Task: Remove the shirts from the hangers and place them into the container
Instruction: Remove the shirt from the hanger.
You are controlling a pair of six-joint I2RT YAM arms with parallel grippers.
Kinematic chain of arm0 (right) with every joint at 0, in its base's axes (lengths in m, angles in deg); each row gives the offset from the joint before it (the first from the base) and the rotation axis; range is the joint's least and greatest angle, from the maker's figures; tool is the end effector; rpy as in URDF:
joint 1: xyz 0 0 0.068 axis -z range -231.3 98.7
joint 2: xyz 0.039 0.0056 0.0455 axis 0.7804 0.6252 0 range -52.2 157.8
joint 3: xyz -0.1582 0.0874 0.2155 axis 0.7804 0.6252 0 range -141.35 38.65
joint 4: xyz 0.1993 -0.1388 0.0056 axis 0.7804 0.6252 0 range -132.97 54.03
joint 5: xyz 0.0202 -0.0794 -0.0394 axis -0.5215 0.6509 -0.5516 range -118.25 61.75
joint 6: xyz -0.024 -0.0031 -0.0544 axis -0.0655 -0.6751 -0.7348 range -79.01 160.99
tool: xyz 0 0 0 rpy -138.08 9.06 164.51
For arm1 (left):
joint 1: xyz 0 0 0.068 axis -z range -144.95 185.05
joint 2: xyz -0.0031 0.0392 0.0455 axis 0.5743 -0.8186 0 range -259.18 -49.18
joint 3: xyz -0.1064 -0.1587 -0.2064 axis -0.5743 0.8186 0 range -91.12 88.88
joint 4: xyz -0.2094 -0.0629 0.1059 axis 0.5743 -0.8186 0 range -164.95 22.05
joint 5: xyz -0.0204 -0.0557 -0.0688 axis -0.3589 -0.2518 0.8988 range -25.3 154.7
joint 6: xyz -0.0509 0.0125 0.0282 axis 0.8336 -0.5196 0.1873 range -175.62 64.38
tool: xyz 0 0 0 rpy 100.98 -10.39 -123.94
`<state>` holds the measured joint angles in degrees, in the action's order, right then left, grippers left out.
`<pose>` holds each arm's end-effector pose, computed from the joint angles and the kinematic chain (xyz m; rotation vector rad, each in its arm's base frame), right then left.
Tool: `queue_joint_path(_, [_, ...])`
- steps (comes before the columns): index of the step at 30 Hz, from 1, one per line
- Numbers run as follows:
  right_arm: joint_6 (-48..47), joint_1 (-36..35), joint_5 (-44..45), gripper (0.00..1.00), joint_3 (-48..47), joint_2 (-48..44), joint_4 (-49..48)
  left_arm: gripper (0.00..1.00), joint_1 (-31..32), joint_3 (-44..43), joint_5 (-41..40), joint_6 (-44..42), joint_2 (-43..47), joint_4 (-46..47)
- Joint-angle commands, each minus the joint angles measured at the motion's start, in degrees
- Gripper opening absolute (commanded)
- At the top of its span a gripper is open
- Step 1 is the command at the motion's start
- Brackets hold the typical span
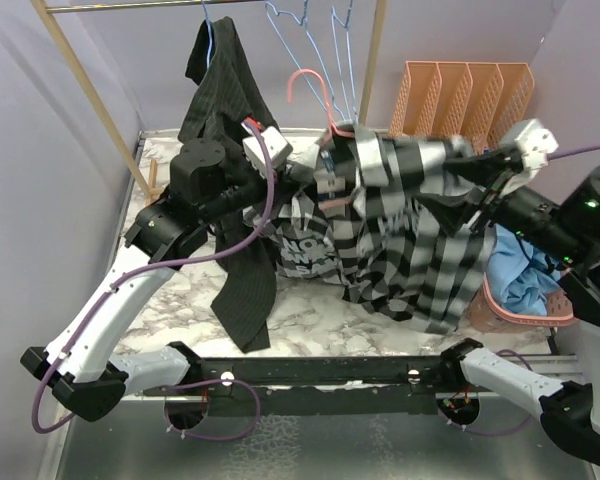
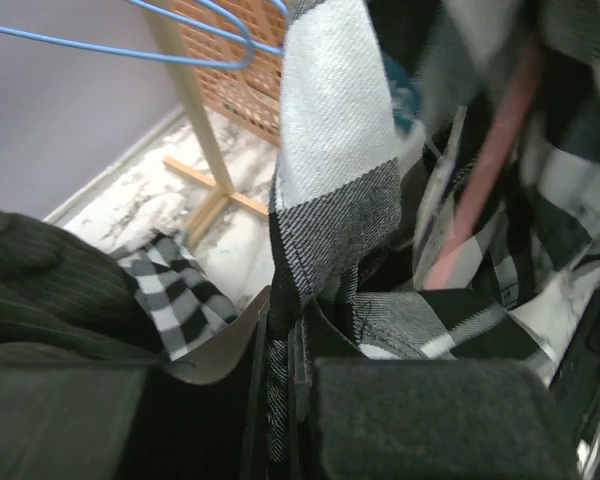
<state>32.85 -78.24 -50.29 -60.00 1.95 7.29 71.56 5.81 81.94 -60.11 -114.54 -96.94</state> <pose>0.0752 0.0566 0.5237 -0.7837 1.5036 0.5675 0.1658 -0.1389 0.4644 0.8370 1.6022 -0.6671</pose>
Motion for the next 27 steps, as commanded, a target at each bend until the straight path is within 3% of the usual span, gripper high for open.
queue_joint_path(1, [-1.4,-0.4,12.2,0.70,-8.1,-0.1,-4.9,0.00,-0.3,-6.5,-10.5,7.8,-0.6,1.9])
queue_joint_path(4, [-1.4,-0.4,3.8,0.69,-9.3,0.2,-4.5,0.00,0.3,-8.0,-12.1,8.9,-1.3,1.9])
queue_joint_path(8, [-0.9,-0.4,-6.7,0.68,-4.1,1.1,-3.0,0.00,3.0,-9.2,-12.3,9.4,-2.4,2.1])
queue_joint_path(18, [0.9,-0.4,-2.6,0.68,15.9,-1.5,-17.0,0.00,17.3,-13.2,-19.4,9.3,-3.5,1.7])
queue_joint_path(27, [4.6,-0.4,1.0,0.67,27.3,-3.2,-26.0,0.00,20.6,-12.8,-22.3,10.4,-0.8,1.5])
